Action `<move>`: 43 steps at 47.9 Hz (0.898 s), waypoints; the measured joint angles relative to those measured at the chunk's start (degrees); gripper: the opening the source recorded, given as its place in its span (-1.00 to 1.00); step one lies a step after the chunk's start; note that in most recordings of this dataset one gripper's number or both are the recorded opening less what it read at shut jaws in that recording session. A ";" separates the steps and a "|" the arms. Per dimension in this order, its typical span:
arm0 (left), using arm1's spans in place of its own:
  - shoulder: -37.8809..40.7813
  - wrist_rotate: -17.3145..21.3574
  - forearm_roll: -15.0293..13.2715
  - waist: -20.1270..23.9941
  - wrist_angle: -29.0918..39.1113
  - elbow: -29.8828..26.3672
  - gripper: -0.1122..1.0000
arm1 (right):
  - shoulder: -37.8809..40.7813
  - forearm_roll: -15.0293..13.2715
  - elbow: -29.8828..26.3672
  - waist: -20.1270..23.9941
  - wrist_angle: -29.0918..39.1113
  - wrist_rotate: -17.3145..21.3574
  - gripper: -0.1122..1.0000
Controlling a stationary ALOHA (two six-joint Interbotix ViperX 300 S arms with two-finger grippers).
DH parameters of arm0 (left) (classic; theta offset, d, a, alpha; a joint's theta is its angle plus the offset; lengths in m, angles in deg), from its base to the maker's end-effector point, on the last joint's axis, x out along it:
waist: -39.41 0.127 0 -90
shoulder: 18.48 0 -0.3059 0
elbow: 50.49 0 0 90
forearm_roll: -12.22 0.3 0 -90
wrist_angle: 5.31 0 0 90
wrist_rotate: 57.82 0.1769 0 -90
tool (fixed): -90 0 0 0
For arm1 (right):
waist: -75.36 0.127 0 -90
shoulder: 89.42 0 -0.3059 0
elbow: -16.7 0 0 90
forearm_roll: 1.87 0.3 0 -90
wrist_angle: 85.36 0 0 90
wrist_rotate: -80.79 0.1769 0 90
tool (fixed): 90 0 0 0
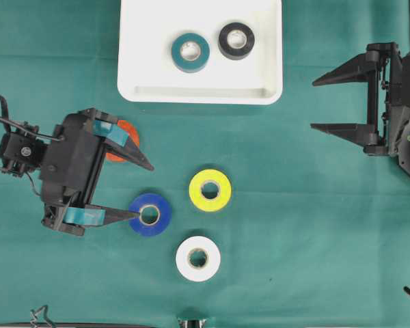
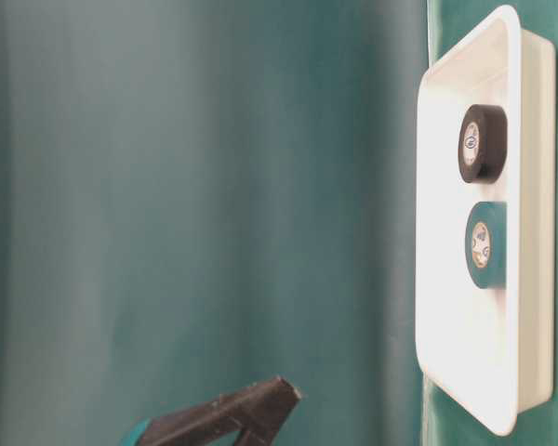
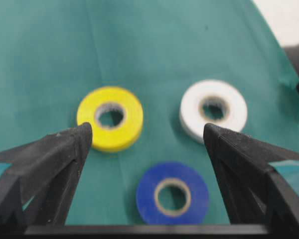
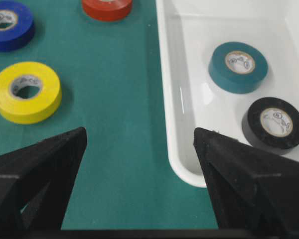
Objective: Pick up the tape from a random location and place it into the white case.
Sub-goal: 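Move the left gripper over the blue tape roll, then lower the left gripper into the blue roll's hole and close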
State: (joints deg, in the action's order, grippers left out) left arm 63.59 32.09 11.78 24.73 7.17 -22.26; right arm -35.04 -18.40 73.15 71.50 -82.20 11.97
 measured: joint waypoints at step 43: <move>10.55 1.67 0.70 0.97 32.34 -17.75 0.96 | 0.00 0.00 -0.35 0.00 1.32 -0.18 0.76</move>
State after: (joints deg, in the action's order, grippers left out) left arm 74.14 33.76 12.48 25.69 39.51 -40.01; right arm -35.04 -18.40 72.79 71.50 -80.88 11.80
